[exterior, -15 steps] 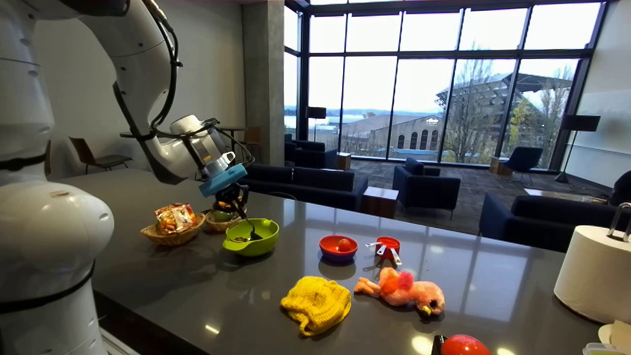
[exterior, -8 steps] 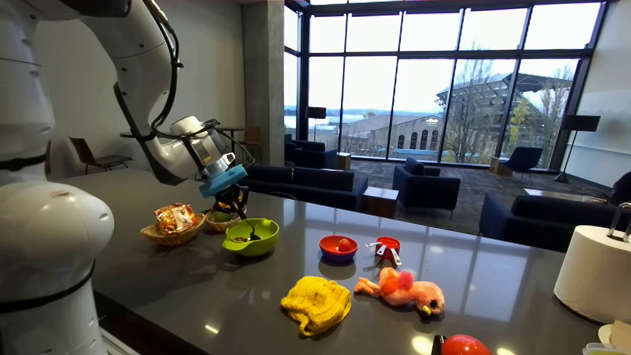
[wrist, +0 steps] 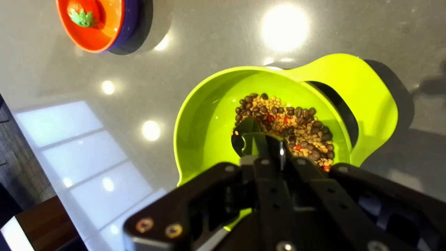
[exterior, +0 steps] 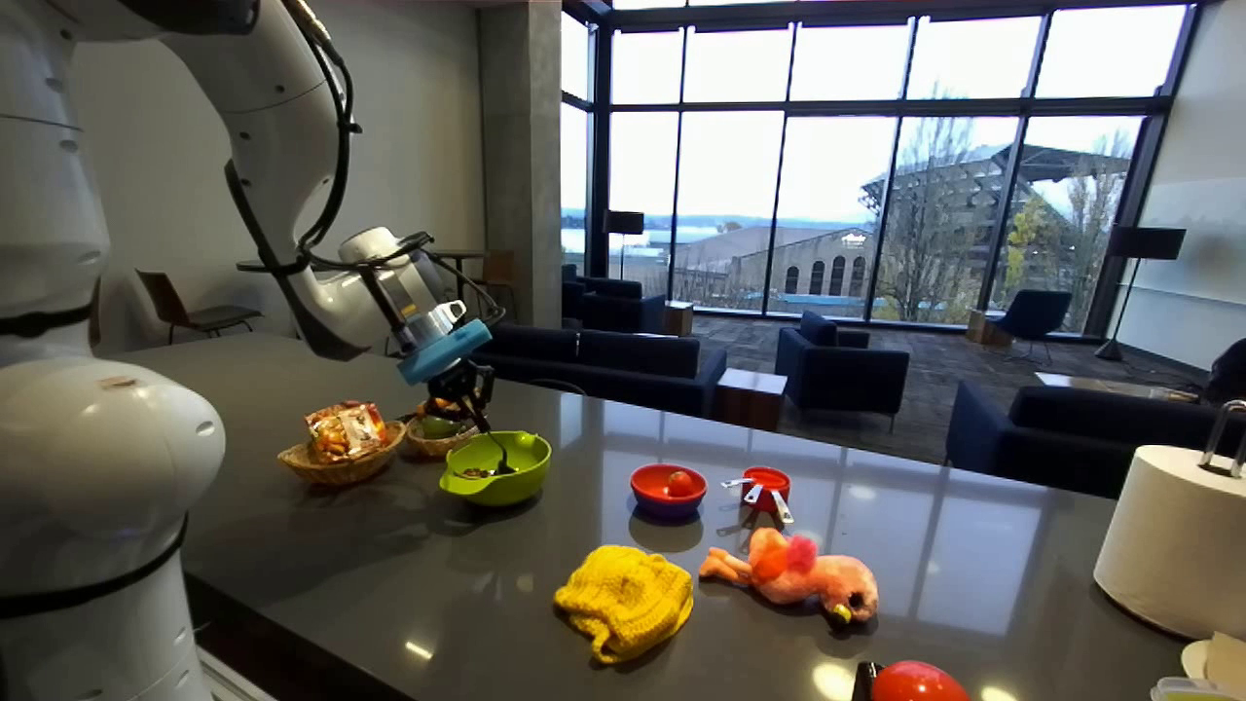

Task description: Pick up the black spoon and mix the substance in the lime green bowl

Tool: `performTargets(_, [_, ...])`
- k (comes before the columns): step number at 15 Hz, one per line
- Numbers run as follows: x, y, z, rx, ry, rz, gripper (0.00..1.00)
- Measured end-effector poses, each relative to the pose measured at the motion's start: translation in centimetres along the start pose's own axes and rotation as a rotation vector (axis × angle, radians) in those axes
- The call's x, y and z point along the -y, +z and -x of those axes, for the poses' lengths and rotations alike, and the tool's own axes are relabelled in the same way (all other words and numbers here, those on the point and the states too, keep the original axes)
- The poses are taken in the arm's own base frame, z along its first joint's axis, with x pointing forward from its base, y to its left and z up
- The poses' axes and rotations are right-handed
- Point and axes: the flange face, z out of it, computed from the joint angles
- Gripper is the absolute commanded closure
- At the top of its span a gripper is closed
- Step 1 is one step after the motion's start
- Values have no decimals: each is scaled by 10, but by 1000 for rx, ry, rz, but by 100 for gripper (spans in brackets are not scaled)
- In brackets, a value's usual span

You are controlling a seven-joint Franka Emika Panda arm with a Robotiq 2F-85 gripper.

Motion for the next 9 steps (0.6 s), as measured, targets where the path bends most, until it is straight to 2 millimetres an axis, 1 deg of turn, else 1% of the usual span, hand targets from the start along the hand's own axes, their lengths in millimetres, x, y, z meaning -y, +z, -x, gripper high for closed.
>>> performTargets(4, [-3,-1,1,50,-25,2,99])
performTargets(9, [5,0,1,95,-75,-52,99])
